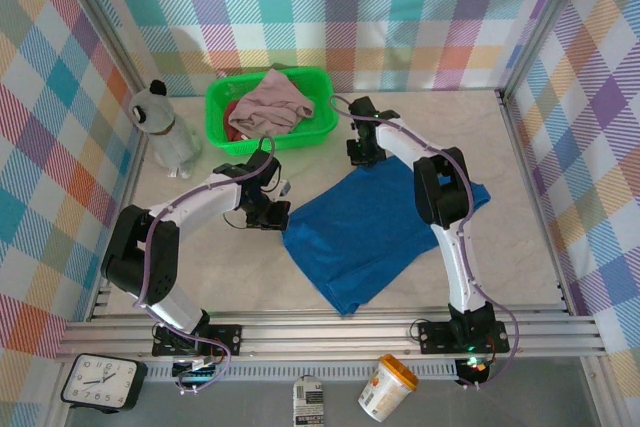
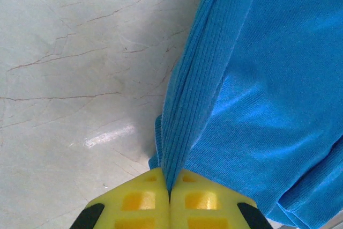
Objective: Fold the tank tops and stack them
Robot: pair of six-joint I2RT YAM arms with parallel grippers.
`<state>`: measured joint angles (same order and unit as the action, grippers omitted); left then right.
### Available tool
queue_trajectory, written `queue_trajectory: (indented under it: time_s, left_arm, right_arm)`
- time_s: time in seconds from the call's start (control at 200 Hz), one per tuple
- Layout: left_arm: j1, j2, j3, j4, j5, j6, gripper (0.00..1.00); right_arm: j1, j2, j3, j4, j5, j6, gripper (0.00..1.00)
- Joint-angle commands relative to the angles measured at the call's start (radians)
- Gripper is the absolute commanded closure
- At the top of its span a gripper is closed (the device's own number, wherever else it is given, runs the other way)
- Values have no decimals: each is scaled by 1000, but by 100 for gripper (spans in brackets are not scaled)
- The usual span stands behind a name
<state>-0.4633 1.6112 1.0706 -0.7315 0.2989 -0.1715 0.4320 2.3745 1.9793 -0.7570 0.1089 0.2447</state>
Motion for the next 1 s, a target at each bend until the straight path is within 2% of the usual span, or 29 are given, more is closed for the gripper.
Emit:
queue_trajectory:
  time_s: [0.0, 0.08, 0.23, 0.53, 0.995]
  left_arm:
    - [-11, 15, -3, -22, 14, -14, 100]
    - [-11, 16, -1, -26, 11, -13, 100]
    - [-11, 12, 13, -40, 6, -13, 100]
    - [-42, -16, 48, -75, 1, -32, 100]
    - [-162, -52, 53, -98, -32, -82, 100]
  right_arm:
    - [13, 23, 11, -55, 16, -14, 88]
    - [13, -3, -3, -22, 17, -4, 95]
    - [13, -49, -3, 11, -6, 1, 100]
    - [-57, -226, -206, 246, -182, 130, 100]
    - [-131, -399, -573, 529, -272, 242, 100]
